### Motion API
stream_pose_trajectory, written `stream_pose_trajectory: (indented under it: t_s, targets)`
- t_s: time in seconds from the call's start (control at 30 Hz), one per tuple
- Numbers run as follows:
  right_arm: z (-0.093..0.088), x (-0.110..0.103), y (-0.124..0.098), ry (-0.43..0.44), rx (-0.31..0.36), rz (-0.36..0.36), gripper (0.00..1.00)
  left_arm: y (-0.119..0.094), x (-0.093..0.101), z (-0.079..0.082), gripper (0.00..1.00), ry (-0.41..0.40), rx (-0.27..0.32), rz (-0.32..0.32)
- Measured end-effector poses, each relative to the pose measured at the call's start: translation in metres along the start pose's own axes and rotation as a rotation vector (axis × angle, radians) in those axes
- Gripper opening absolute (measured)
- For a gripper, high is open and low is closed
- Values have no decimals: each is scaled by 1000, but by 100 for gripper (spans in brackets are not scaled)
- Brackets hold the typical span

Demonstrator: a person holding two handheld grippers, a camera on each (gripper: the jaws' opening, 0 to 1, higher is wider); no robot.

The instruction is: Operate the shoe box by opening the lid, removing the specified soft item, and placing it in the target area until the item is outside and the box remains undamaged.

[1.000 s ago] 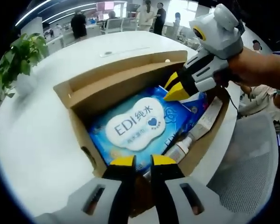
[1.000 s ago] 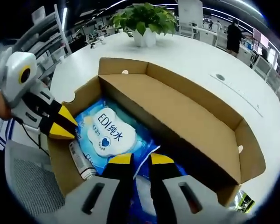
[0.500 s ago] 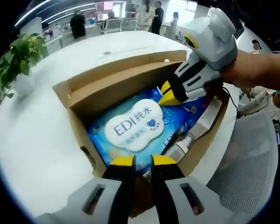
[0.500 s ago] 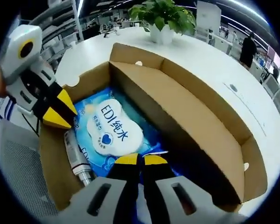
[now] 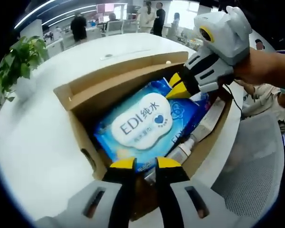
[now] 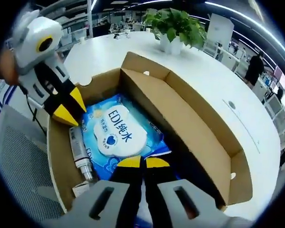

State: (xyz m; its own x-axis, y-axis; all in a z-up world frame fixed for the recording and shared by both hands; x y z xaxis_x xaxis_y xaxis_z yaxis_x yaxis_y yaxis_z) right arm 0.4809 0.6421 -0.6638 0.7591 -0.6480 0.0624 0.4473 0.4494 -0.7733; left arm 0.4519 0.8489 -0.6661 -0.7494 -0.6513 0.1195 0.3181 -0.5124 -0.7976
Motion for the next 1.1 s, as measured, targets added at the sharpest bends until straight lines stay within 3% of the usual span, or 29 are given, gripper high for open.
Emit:
stream_pose_trajectory:
  t_s: [0.3, 0.5, 0.77, 1.0, 1.1]
  targets:
    - [-17, 9, -28, 2, -12, -42, 0, -1, 1, 0, 13, -6, 2, 5]
    - [-27, 9, -34, 5, -27, -63, 0, 0, 1, 0, 13, -12, -3, 8]
    - [-36, 11, -28, -1, -58, -84, 0, 1, 0, 4, 15, -29, -19, 6]
    - [-40, 13, -24, 10, -66, -86, 0, 1, -1, 13, 17, -28, 8, 9]
    - [-41, 13, -23, 13, -64, -88, 0, 5, 0, 16, 16, -31, -15, 2]
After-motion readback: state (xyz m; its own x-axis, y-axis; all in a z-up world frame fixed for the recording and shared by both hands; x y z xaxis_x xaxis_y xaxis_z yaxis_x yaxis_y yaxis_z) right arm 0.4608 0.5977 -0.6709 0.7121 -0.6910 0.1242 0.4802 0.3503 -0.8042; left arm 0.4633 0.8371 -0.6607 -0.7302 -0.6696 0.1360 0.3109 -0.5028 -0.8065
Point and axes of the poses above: the point that each gripper's makers call its tool centre point, and the gripper's own axes: y roughly forward along the fingers, x roughly to its right, z roughly out of its top, the point moved 10 cm from there along -y, roughly backward along the fingers
